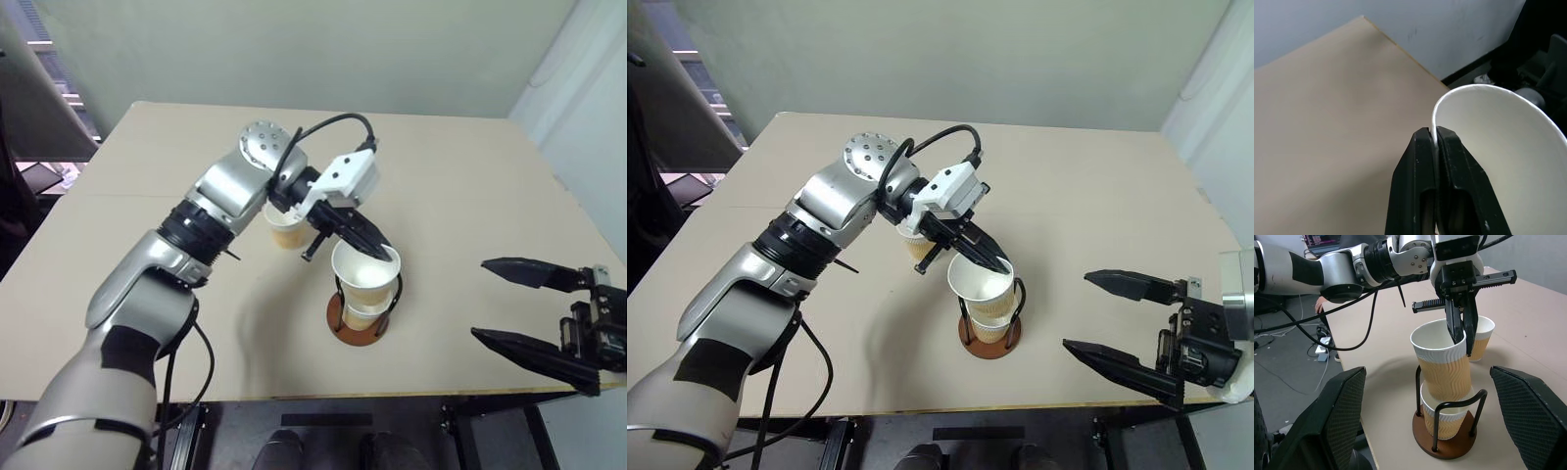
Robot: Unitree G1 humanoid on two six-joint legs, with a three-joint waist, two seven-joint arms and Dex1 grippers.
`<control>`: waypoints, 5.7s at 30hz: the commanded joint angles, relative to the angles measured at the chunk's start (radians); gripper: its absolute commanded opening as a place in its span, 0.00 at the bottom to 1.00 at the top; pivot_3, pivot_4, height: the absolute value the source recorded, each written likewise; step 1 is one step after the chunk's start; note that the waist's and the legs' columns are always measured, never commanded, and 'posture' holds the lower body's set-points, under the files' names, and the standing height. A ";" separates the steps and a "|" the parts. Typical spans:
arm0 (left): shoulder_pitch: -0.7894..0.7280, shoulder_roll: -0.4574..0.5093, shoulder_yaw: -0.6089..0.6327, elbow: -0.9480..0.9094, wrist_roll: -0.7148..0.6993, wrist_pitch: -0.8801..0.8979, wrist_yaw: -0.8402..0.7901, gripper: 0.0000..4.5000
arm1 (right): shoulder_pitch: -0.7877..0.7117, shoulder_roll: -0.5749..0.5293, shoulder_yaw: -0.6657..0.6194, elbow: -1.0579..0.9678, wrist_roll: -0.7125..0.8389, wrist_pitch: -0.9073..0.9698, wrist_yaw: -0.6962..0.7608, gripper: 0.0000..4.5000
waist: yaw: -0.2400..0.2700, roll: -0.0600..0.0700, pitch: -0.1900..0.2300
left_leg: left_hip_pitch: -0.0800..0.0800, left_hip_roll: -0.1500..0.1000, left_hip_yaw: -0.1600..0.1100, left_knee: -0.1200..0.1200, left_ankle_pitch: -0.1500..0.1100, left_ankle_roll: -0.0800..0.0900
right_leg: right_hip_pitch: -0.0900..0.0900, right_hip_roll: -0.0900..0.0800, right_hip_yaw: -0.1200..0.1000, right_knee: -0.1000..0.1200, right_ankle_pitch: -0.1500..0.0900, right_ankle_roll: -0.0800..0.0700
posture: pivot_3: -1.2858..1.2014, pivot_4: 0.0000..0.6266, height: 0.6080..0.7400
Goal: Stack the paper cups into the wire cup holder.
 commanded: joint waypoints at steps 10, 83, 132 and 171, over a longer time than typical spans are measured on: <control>0.026 0.008 -0.010 -0.063 0.009 -0.011 -0.040 0.38 | -0.007 -0.008 -0.023 -0.016 -0.009 -0.024 -0.015 0.92 | 0.001 0.000 0.000 | 0.000 -0.002 0.000 0.000 0.000 0.001 | 0.000 -0.001 0.000 0.000 0.000 0.001 | 0.52 0.24 1.00; -0.240 -0.081 0.466 0.779 0.589 -0.294 0.006 0.01 | 0.034 0.001 -0.011 -0.013 -0.092 -0.036 0.038 0.92 | 0.016 0.001 0.000 | -0.008 -0.020 -0.001 0.015 -0.003 0.018 | 0.000 -0.016 -0.001 -0.002 -0.001 0.019 | 0.52 0.24 1.00; -0.274 0.014 -0.324 0.200 -0.195 -0.295 -0.040 0.01 | 0.221 0.052 -0.169 -0.148 -0.028 -0.082 -0.085 0.92 | 0.017 0.002 0.000 | -0.009 -0.018 0.000 0.016 -0.004 0.022 | 0.002 -0.021 0.001 -0.002 0.001 0.022 | 0.52 0.24 1.00; 0.854 0.661 0.809 -0.290 -0.383 0.416 0.092 0.99 | -0.148 -0.171 0.202 0.601 -0.500 -0.194 0.434 0.92 | 0.000 0.012 -0.003 | -0.006 -0.014 -0.005 0.013 -0.002 0.018 | -0.002 -0.019 0.000 0.004 -0.006 0.008 | 0.52 0.24 1.00</control>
